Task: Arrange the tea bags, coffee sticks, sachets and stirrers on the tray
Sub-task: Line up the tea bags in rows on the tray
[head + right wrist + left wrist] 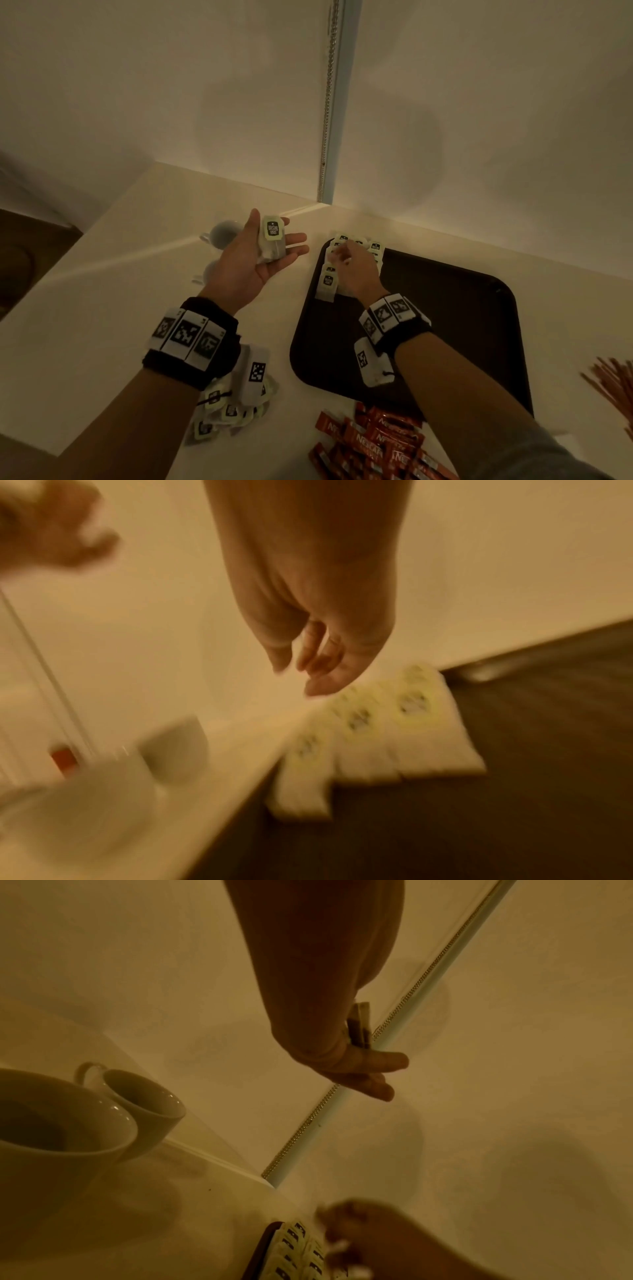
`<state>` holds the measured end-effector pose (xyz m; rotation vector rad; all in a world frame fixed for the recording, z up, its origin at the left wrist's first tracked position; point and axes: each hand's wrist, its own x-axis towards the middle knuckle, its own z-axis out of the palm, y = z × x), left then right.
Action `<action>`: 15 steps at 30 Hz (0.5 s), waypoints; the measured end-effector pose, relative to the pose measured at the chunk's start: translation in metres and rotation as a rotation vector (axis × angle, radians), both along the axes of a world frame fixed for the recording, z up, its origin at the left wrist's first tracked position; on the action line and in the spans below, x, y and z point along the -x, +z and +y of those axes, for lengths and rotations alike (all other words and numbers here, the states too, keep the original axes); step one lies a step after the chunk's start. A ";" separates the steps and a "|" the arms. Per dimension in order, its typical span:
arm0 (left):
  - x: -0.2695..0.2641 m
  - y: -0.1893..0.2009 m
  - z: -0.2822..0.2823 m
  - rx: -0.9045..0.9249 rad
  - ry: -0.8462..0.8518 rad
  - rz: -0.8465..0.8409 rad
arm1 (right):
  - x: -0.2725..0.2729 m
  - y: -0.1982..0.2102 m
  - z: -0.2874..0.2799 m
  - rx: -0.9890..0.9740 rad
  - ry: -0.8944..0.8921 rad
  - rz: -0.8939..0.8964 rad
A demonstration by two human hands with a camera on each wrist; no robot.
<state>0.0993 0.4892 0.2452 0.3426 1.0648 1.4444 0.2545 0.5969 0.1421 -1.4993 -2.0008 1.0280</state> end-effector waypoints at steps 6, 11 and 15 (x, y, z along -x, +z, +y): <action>-0.011 0.004 0.003 -0.047 -0.052 0.082 | 0.021 0.108 -0.024 -0.239 0.284 0.439; -0.019 0.015 0.005 -0.112 -0.105 0.151 | 0.019 0.138 -0.022 -0.233 0.370 0.346; -0.020 0.020 0.000 -0.183 -0.027 0.279 | 0.006 0.173 -0.016 -0.305 0.406 0.314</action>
